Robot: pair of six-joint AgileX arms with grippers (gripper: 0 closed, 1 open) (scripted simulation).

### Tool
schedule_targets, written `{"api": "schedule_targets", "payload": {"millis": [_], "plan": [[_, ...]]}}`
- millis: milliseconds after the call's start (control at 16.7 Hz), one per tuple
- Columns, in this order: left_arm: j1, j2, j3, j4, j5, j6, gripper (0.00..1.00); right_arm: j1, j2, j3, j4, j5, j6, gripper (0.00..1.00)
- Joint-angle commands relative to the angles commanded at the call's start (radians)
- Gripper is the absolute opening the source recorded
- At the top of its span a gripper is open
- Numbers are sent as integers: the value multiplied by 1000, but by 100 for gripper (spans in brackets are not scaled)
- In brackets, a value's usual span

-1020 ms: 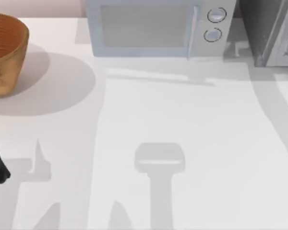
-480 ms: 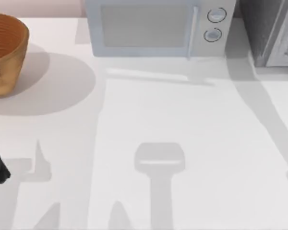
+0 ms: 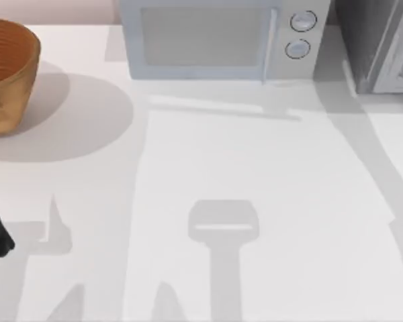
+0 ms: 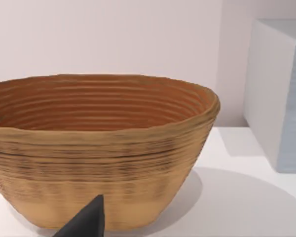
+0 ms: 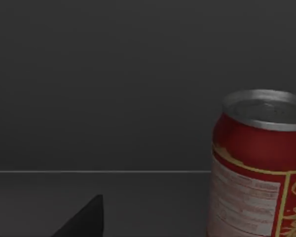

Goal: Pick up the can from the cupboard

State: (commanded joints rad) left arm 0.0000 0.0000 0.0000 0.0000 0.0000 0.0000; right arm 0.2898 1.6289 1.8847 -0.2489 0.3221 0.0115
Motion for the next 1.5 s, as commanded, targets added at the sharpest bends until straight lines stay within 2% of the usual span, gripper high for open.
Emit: {"api": "schedule_targets", "payload": {"millis": [240, 540, 1320, 1500], "plan": [[0, 0, 0, 0, 0, 0, 100, -25, 99, 106, -7, -23, 0, 100], [0, 0, 0, 0, 0, 0, 100, -29, 111, 119, -7, -27, 0, 100], [0, 0, 0, 0, 0, 0, 100, -29, 111, 119, -7, -27, 0, 2], [0, 0, 0, 0, 0, 0, 100, -29, 111, 119, -7, -27, 0, 0]]}}
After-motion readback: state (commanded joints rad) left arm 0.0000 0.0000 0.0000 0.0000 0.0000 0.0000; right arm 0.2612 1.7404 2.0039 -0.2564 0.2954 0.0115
